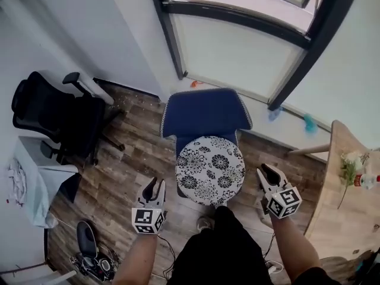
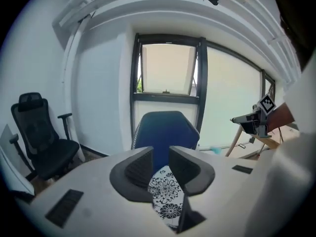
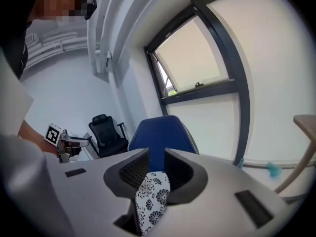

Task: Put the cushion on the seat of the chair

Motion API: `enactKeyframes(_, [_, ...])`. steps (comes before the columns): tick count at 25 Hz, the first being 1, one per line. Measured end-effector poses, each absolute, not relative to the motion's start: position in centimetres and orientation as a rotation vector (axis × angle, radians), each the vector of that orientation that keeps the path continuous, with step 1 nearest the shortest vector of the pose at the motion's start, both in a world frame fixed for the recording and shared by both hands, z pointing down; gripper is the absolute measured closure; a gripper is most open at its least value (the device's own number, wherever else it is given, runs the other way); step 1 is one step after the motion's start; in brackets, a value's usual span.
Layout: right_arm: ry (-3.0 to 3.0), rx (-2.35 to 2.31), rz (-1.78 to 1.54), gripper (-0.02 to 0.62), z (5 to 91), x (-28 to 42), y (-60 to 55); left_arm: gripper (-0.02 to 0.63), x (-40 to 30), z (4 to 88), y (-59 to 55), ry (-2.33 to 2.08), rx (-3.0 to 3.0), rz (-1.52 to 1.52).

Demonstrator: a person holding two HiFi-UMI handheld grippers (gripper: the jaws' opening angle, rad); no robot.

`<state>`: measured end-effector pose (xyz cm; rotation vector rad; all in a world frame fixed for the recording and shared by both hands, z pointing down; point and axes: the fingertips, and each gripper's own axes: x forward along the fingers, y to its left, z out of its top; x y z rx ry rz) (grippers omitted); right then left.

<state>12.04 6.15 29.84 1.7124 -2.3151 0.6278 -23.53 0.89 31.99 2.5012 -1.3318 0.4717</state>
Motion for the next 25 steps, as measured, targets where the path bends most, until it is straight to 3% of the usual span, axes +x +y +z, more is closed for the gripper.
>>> enactKeyframes(5, [-2.380,1.739,0.545,0.534,24.4,10.9,6.5,0.522,-23.9,26.3,0.2,-1.399,2.541,0.393])
enactKeyframes(15, [-2.442,1.721,0.401,0.554,15.7,8.8,9.1,0.554,-22.3,17.0,2.7,-1.409,2.648,0.222])
enactKeyframes(25, [-2.506,1.715,0.324,0.568,11.0,8.3,9.1,0.554,-22.7,15.7,4.8,-1.310,2.619,0.229])
